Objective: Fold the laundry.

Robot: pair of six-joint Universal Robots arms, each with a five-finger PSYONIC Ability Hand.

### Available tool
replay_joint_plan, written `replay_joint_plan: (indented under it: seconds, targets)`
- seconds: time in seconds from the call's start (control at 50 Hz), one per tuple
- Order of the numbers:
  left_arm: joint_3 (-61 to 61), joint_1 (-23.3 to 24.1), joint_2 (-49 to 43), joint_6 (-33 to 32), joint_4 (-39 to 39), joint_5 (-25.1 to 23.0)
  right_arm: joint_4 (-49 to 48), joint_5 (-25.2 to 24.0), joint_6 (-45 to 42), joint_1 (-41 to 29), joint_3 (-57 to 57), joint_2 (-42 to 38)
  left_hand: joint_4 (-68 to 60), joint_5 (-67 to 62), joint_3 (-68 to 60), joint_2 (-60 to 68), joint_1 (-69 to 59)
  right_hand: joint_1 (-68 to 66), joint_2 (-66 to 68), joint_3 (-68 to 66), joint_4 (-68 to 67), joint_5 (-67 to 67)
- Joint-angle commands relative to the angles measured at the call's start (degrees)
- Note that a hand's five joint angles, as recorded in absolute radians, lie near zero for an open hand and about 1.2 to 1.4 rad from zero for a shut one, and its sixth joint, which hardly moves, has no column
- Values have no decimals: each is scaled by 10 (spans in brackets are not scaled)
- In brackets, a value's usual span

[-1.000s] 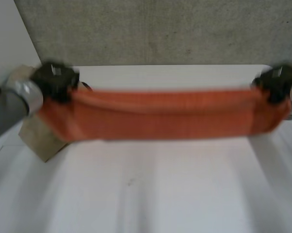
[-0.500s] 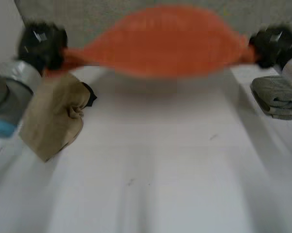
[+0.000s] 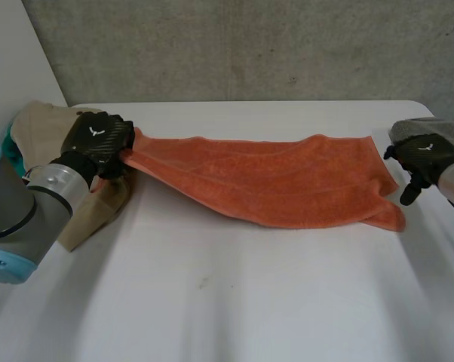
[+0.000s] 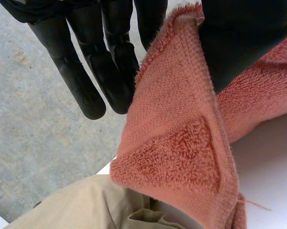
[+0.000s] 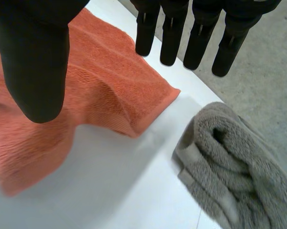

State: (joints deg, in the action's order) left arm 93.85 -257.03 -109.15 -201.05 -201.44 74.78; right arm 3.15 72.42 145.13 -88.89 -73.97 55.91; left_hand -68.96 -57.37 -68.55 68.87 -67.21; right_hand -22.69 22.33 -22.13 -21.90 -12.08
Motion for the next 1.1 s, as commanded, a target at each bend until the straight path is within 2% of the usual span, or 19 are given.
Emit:
replay_joint_plan:
  seconds: [0.02, 0.14, 0.22, 0.3, 0.4, 0.62, 0.72, 1.02, 1.1]
  targets:
    - [37, -11, 34, 27, -4, -18, 14, -24, -3, 24, -131, 103, -110, -126, -114, 111, -128, -206, 209, -211, -214, -212]
    - [42, -18, 32, 29, -5, -25, -14, -53, -48, 25, -184, 94, -110, -126, -114, 111, -128, -242, 245, -247, -249, -248]
    - [42, -22, 26, 30, -5, -26, -30, -58, -86, 27, -190, 67, -110, -126, -114, 111, -128, -153, 156, -158, -161, -159]
    - [39, -25, 19, 30, -7, -26, -63, -59, -81, 27, -174, 35, -110, -126, -114, 111, -128, -99, 102, -104, -107, -105]
    - [35, -29, 16, 31, -11, -26, -104, -61, -73, 25, -157, 9, -110, -126, -114, 111, -128, -102, 105, -107, -110, -108]
    - [27, -32, 10, 32, -18, -29, -128, -76, -75, 16, -97, -38, -110, -126, -114, 111, -128, -144, 147, -149, -152, -150]
    - [22, -35, 2, 32, -20, -33, -127, -78, -75, 13, -63, -63, -110, -126, -114, 111, -128, -233, 237, -239, -241, -239]
    - [0, -37, -25, 32, -18, -34, -131, -73, -88, -1, -2, -117, -110, -126, -114, 111, -128, -243, 247, -249, -251, -249]
    - [-1, -38, -24, 33, -18, -34, -133, -73, -87, -2, 6, -122, -110, -126, -114, 111, -128, -287, 290, -292, -295, -293]
